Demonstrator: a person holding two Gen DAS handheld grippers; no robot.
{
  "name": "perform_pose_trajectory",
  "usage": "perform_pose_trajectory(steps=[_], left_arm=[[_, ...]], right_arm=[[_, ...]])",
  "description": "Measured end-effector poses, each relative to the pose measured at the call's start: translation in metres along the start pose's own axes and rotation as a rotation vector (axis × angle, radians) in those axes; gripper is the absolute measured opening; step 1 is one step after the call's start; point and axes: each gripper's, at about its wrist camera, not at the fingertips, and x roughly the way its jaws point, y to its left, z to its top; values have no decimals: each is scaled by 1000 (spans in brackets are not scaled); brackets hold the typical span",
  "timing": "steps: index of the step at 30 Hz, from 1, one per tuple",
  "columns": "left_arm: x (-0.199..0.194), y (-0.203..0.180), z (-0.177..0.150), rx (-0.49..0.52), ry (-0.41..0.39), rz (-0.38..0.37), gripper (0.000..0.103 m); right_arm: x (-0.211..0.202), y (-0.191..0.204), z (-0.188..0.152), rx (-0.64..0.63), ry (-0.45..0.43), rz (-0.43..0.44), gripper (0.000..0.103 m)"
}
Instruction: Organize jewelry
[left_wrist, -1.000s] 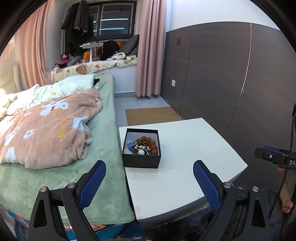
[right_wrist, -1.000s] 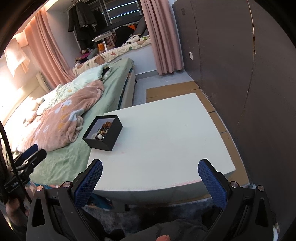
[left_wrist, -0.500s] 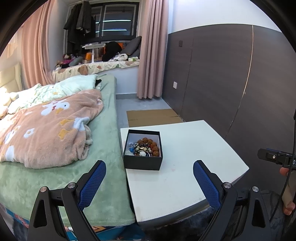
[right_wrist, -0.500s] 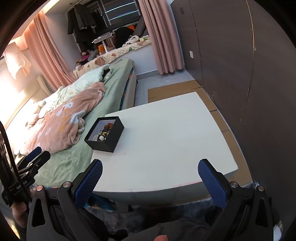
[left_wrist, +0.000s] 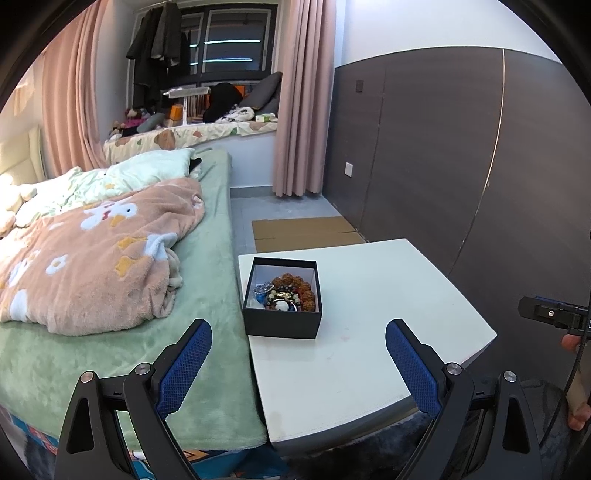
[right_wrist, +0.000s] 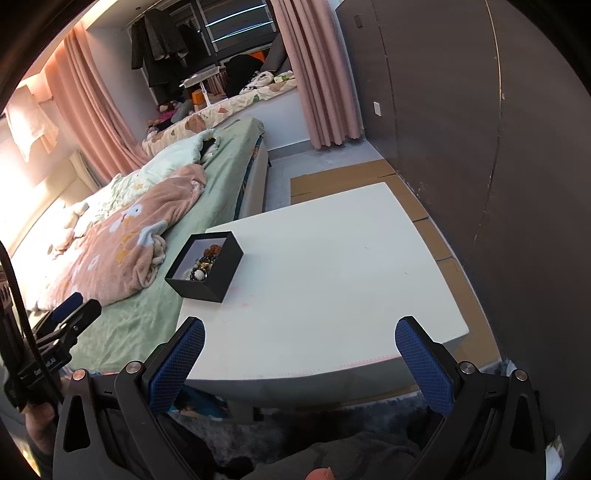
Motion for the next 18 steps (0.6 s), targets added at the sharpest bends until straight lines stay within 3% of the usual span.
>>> perform_pose_trajectory(steps=[18], left_arm=[[0, -2, -2, 9, -11, 0, 95]], right_arm=[[-4, -4, -2, 7, 0, -6, 103]])
